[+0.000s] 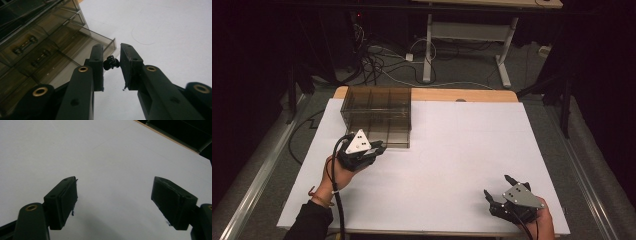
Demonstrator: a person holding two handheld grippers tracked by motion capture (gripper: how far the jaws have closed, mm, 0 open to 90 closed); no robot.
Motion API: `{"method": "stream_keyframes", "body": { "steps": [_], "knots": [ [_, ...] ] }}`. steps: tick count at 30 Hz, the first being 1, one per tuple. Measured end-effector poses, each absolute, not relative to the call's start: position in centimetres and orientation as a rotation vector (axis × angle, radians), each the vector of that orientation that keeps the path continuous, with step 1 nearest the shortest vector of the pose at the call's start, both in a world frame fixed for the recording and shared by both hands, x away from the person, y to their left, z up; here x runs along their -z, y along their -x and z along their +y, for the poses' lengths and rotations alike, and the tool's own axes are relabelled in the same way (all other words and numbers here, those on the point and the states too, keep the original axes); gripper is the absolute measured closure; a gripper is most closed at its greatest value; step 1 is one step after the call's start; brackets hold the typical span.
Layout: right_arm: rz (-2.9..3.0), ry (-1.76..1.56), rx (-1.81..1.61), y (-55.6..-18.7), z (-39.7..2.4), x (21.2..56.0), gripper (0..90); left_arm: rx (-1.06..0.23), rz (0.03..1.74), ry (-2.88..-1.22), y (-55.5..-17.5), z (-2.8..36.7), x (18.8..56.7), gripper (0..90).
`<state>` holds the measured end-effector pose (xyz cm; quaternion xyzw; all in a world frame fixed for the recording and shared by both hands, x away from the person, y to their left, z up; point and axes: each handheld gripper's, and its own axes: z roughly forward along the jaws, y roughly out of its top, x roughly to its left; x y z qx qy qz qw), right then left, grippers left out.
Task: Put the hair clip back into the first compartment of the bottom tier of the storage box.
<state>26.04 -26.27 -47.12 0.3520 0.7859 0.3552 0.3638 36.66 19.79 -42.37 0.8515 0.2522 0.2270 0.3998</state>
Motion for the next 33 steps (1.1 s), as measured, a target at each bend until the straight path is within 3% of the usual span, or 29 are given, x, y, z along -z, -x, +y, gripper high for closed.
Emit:
{"method": "stream_keyframes", "body": {
  "steps": [33],
  "knots": [
    [2.009, -0.923, -0.924, -26.0, -26.3, 47.0, 21.4, -0.669, 0.863, -2.097, -41.6, 23.8, 44.0, 70.8]
  ]
}}
